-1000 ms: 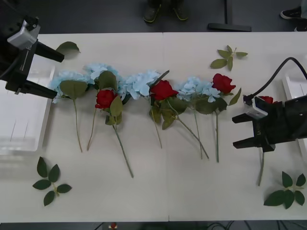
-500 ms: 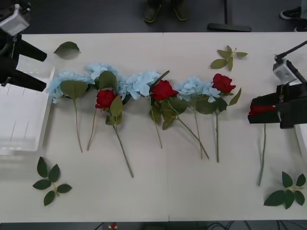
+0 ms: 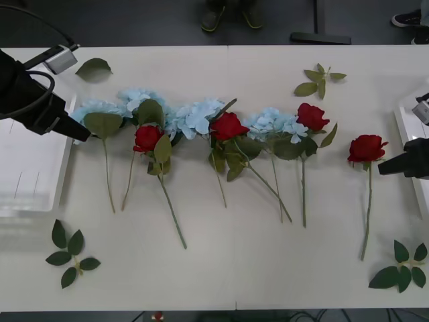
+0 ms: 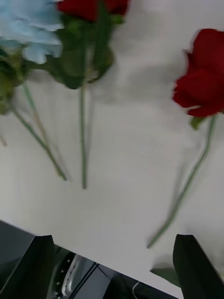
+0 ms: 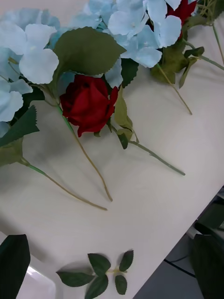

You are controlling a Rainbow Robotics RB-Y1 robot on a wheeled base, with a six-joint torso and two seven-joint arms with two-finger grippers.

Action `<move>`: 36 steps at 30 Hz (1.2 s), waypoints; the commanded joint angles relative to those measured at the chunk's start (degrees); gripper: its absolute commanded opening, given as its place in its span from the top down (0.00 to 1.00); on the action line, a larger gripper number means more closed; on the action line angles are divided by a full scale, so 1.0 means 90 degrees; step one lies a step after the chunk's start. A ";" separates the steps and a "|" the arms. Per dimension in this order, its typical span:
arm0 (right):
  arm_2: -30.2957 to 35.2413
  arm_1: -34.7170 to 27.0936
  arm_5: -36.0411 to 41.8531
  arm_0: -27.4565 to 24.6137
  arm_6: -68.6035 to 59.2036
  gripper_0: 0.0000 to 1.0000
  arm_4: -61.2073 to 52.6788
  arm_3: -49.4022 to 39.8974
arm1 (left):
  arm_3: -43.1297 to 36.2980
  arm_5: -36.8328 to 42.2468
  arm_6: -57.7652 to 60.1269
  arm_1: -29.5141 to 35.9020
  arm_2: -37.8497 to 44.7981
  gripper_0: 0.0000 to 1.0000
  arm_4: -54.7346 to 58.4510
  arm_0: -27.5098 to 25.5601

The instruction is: Place the red flowers into the right box and the blue flowers into the left box. If a person shows an open palm, hand one flower to the person first, then continue sorting.

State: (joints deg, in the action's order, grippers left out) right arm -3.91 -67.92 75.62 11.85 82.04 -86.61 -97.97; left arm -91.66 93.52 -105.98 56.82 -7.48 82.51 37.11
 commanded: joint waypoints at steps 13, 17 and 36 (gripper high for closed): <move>-0.0630 0.0955 -0.0374 0.0109 -0.1304 0.27 0.2563 0.0338 | -0.0177 -0.1700 0.2381 0.0610 -0.1483 0.00 -0.0662 -0.0021; -0.0718 0.1443 -0.0599 0.0109 -0.1323 0.27 0.3032 0.0622 | -0.0187 -0.2247 0.2986 0.0610 -0.1776 0.00 -0.0896 -0.0158; -0.1236 0.1980 -0.1595 0.0118 -0.1304 0.26 0.3862 0.1373 | -0.0187 -0.3761 0.5222 0.0337 -0.2763 0.00 -0.2703 -0.0510</move>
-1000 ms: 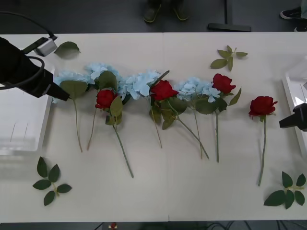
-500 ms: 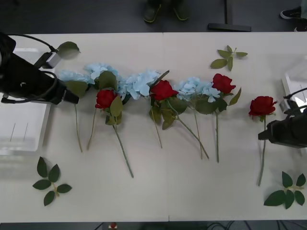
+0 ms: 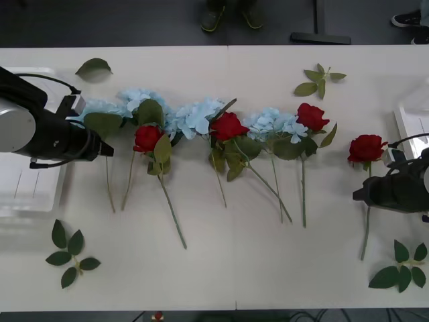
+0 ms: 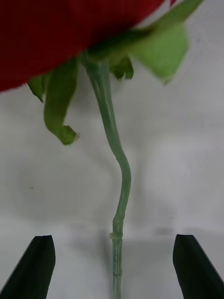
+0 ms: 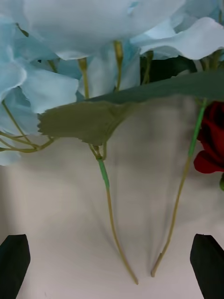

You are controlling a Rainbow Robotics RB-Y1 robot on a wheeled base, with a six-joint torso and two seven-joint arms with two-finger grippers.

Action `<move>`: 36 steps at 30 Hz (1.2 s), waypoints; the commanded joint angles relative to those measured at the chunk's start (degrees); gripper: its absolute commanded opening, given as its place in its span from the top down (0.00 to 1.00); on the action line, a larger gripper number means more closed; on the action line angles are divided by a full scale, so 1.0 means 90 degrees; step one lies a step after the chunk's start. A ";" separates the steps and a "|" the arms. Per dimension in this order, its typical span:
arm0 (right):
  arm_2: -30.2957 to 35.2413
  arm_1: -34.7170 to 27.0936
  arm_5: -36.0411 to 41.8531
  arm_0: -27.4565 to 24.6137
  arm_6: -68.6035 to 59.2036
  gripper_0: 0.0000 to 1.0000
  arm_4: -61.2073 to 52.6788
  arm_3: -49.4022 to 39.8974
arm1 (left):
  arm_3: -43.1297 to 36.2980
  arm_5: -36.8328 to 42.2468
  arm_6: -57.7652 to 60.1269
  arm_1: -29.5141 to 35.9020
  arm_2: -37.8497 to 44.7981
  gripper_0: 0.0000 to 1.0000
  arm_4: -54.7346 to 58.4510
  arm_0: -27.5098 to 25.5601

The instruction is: Place the red flowers into the right box and the blue flowers into the left box. If a person shows an open palm, hand one flower to the person first, then continue sorting.

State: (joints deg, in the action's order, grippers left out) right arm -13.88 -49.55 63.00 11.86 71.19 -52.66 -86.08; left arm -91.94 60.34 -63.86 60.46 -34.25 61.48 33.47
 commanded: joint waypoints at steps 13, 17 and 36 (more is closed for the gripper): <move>-0.0275 -0.0032 -0.0339 0.0118 -0.0088 1.00 0.0246 0.0131 | -0.0068 0.0239 0.1510 -0.0946 0.0212 0.00 -0.2437 -0.0135; -0.0314 -0.0032 -0.0339 0.0118 -0.0078 1.00 0.0324 0.0131 | -0.0029 0.0424 0.1529 -0.0995 0.0212 0.00 -0.2525 -0.0125; 0.0038 -0.0237 0.1008 0.0802 -0.0029 1.00 0.0363 -0.0104 | 0.0957 0.0288 0.1578 -0.1786 0.0193 0.00 -0.3218 -0.0105</move>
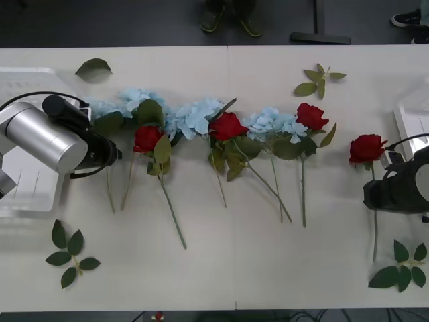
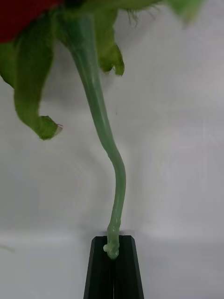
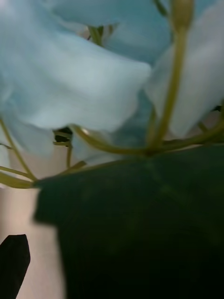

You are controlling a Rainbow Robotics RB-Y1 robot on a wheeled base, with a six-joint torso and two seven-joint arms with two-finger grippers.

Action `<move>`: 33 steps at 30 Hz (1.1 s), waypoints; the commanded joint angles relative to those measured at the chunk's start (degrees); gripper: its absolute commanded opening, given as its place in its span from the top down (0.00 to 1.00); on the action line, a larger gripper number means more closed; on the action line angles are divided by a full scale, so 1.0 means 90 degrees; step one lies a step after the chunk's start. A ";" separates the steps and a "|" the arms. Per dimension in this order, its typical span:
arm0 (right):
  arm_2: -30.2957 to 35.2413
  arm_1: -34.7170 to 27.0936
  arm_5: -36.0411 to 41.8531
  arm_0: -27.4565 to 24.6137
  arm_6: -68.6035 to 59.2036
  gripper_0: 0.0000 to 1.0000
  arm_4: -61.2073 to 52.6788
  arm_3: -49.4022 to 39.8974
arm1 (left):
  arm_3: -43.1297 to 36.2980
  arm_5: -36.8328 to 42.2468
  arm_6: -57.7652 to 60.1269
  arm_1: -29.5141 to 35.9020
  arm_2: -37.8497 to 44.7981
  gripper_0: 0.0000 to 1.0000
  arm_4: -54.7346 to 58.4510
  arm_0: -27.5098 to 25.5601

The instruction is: Place the red flowers into the right box and the blue flowers into the left box. If a person shows an open palm, hand one flower to the person first, then continue sorting.

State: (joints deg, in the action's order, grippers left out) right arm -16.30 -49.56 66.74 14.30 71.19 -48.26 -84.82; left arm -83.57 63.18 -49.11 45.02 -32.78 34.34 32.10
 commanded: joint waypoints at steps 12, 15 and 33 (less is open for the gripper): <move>0.1763 -0.1407 0.2516 0.1145 0.0127 1.00 -0.1718 -0.0752 | 0.0135 0.0061 -0.0081 -0.0237 0.0039 0.77 -0.0612 0.0066; 0.1802 -0.1739 0.2418 0.1155 0.0273 1.00 -0.1611 -0.0635 | 0.0144 0.0070 -0.0051 -0.0247 0.0039 0.99 -0.0651 0.0056; 0.1802 -0.1690 0.0299 0.1155 0.3066 1.00 -0.0546 0.2100 | -0.0041 0.0305 -0.0071 -0.0188 0.0146 1.00 -0.0544 0.0135</move>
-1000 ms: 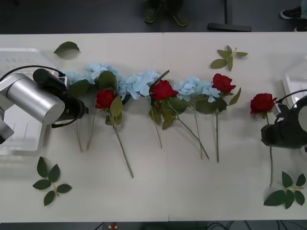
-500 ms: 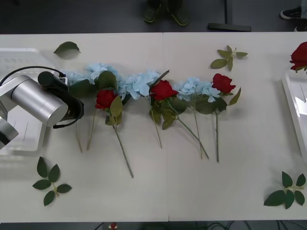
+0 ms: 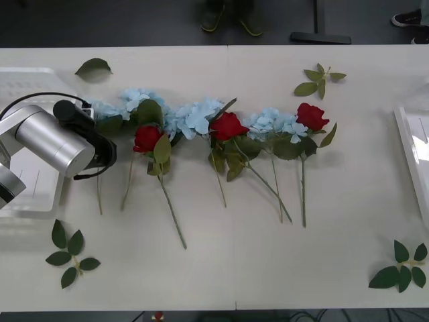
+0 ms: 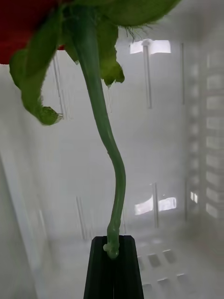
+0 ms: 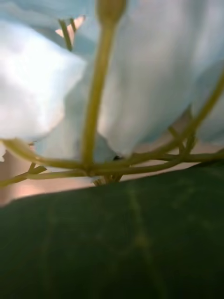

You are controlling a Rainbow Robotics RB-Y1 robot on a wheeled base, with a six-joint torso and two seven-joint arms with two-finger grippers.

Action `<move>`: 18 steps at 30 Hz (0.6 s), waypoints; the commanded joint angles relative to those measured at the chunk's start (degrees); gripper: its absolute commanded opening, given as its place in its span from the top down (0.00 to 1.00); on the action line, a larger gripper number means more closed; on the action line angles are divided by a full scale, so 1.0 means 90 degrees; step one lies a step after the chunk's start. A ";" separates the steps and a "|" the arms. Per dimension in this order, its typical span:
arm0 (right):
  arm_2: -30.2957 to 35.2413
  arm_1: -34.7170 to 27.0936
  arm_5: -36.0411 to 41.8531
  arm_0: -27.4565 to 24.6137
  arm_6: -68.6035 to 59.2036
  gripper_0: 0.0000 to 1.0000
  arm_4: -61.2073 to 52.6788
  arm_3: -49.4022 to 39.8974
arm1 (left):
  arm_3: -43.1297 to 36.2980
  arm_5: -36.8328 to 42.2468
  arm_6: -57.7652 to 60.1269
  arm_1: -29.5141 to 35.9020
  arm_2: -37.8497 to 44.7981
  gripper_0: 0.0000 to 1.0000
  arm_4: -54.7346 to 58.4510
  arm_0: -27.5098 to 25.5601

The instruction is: Place the red flowers into the right box and the blue flowers into the left box. If a person shows an open palm, hand one flower to the person first, then continue sorting.

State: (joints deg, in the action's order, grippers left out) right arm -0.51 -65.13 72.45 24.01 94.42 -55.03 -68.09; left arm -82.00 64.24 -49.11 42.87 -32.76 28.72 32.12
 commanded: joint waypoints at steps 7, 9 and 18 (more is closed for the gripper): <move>0.0047 0.0284 -0.1253 0.0077 0.0515 1.00 0.1075 0.0798 | -0.0704 0.0694 -0.0110 0.0198 0.0505 1.00 0.0031 0.0181; 0.0047 0.0362 -0.1410 0.0077 0.0524 1.00 0.1212 0.0905 | -0.0967 0.0928 -0.0139 0.0237 0.0691 1.00 0.0021 0.0171; 0.0047 0.0508 -0.1527 0.0077 0.0505 0.27 0.1144 0.0964 | -0.2061 0.1778 -0.0442 0.0998 0.0974 1.00 -0.0184 0.0171</move>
State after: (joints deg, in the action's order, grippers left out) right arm -0.51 -59.94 58.84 24.01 97.92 -43.52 -58.91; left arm -97.99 79.08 -52.19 47.50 -24.73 27.46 32.13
